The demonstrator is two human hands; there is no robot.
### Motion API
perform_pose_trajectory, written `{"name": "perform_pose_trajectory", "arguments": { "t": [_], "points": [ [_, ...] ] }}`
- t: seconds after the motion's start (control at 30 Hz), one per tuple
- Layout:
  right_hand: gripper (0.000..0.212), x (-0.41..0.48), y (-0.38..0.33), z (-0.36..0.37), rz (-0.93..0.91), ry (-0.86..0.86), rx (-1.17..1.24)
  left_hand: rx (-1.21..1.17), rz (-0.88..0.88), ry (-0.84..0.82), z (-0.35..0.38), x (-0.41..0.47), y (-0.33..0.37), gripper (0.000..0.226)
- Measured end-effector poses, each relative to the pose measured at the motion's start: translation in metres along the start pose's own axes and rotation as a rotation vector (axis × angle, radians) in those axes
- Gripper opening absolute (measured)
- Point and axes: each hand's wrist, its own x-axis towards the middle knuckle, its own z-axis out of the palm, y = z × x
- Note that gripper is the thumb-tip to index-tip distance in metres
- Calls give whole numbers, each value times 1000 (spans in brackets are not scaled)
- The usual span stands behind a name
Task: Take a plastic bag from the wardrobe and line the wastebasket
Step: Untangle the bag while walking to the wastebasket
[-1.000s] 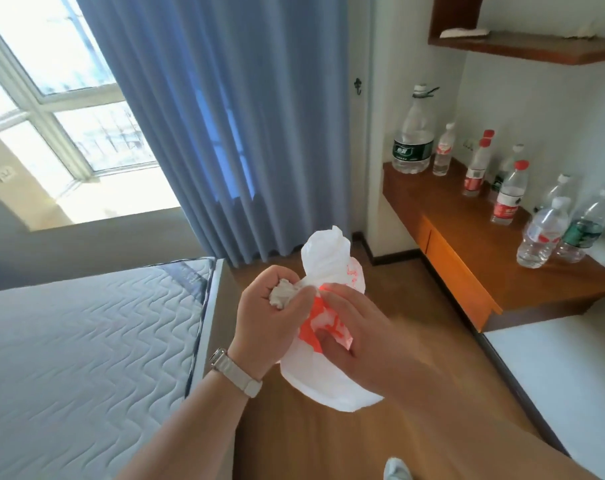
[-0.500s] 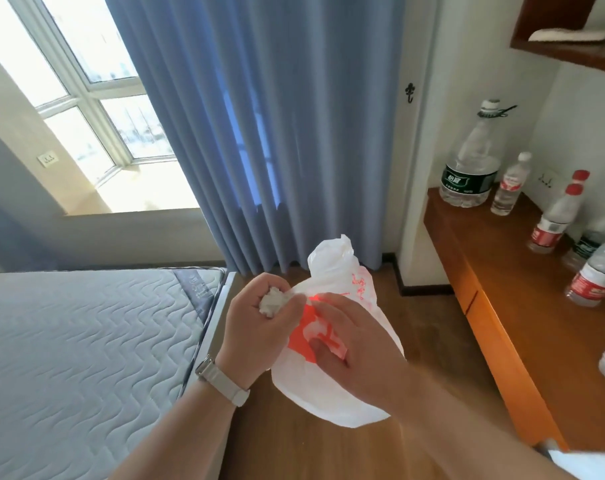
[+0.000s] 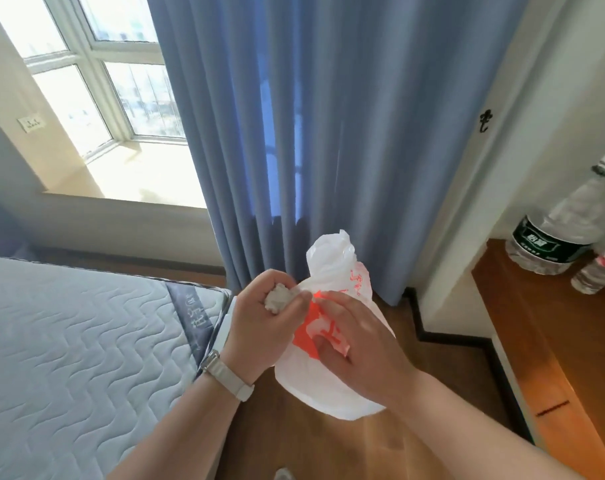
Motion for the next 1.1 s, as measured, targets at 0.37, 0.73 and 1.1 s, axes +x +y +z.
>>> {"name": "perform_pose_trajectory", "arguments": {
  "t": [0.37,0.73,1.1],
  "points": [
    [45,156,33,79,-81,-43,21,-113,-49,56,-63,141,-60,17],
    [47,283,101,150,-231,-98,176,29,-71,206,-80,250,-114,28],
    [46,445,217,188,-372,-188,363,204,-114,380,-45,411,-153,13]
  ]
}}
